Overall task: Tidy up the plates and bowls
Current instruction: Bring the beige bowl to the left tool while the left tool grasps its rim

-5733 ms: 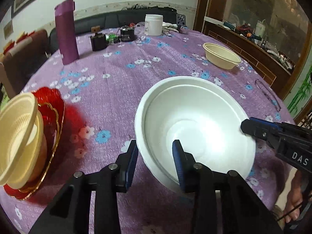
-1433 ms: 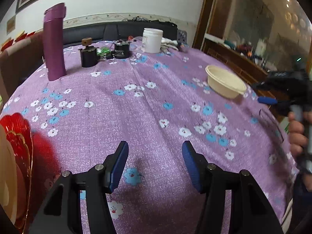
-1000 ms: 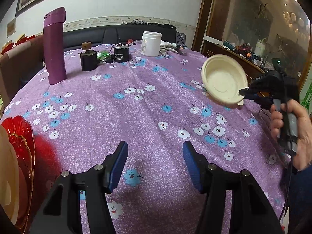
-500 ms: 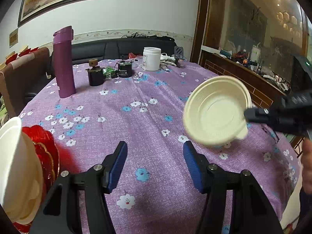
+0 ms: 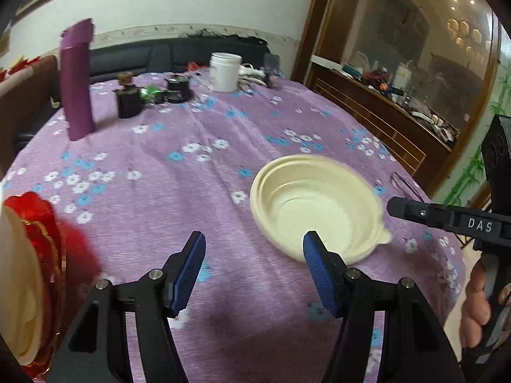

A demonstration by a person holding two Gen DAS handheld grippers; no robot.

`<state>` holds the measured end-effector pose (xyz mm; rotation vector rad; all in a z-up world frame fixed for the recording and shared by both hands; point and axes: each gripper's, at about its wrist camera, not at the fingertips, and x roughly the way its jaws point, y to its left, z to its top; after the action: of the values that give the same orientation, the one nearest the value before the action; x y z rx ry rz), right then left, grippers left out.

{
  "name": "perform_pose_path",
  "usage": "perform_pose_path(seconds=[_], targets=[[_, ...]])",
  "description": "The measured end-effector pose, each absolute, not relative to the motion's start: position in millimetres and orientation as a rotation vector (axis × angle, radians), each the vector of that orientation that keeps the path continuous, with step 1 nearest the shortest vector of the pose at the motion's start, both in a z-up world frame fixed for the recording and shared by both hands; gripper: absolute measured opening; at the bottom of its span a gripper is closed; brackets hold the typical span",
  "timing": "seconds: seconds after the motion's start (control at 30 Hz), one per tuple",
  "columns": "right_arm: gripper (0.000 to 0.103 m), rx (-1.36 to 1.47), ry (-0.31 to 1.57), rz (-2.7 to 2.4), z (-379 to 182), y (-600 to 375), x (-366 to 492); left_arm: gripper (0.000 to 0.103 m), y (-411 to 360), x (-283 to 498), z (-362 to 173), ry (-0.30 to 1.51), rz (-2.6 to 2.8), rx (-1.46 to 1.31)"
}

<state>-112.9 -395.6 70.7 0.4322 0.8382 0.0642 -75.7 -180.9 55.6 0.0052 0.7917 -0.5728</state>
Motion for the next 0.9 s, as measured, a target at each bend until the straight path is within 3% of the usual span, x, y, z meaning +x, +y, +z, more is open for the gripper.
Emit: perform_pose_path(seconds=[0.43,0.5,0.67,0.9], targets=[[0.014,0.448,0.847,-0.006,57,-422,-102,0.062,-226,-53,47,0.851,-0.57,0.055],[0.014,0.465,0.859,0.001,51,-423,-98,0.059,-229,-52,44,0.851,-0.562,0.067],[0.014,0.49,0.862,-0.011,39,-424,-93,0.038,-238,-54,38,0.85,-0.566,0.102],[0.014,0.52,0.848,-0.007,37,-425,-98,0.037,-241,-59,35,0.831,-0.558,0.121]])
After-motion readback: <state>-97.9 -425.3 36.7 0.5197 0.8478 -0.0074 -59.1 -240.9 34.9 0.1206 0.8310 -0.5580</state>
